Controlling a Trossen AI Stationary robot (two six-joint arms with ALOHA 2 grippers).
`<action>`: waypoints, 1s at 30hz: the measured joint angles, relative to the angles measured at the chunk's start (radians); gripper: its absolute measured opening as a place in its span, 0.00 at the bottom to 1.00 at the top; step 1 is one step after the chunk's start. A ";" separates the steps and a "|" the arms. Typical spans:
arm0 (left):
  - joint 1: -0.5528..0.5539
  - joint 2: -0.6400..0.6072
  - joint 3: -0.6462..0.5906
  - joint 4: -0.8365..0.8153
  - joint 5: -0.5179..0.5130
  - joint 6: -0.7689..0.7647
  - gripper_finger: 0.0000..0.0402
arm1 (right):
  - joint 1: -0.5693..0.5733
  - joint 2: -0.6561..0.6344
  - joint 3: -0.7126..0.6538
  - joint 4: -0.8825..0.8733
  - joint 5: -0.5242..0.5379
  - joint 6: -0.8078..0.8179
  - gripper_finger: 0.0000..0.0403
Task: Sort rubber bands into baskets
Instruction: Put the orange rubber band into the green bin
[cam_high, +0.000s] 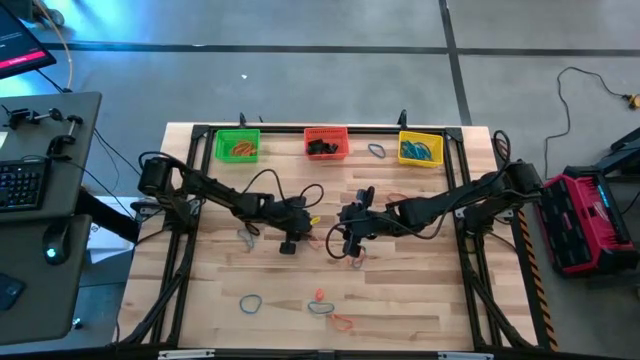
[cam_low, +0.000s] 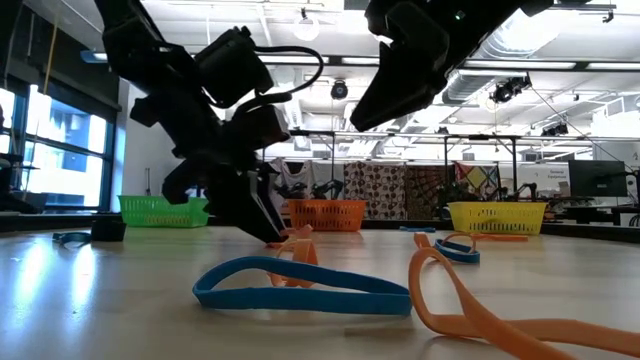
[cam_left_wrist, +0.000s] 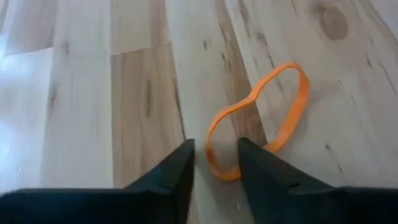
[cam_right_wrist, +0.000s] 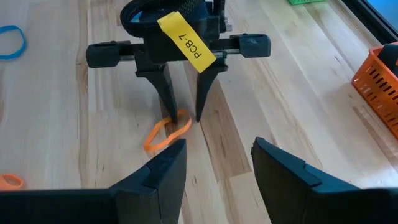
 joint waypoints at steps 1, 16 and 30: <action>0.000 0.000 0.000 -0.001 0.006 0.007 0.25 | 0.000 0.000 0.000 0.000 0.000 0.000 0.43; 0.049 -0.168 -0.004 -0.188 -0.105 -0.020 0.01 | 0.000 0.000 0.000 -0.002 -0.001 0.009 0.43; 0.374 -0.548 0.001 -0.627 -0.370 -0.095 0.00 | 0.000 0.000 0.000 0.004 -0.001 0.002 0.43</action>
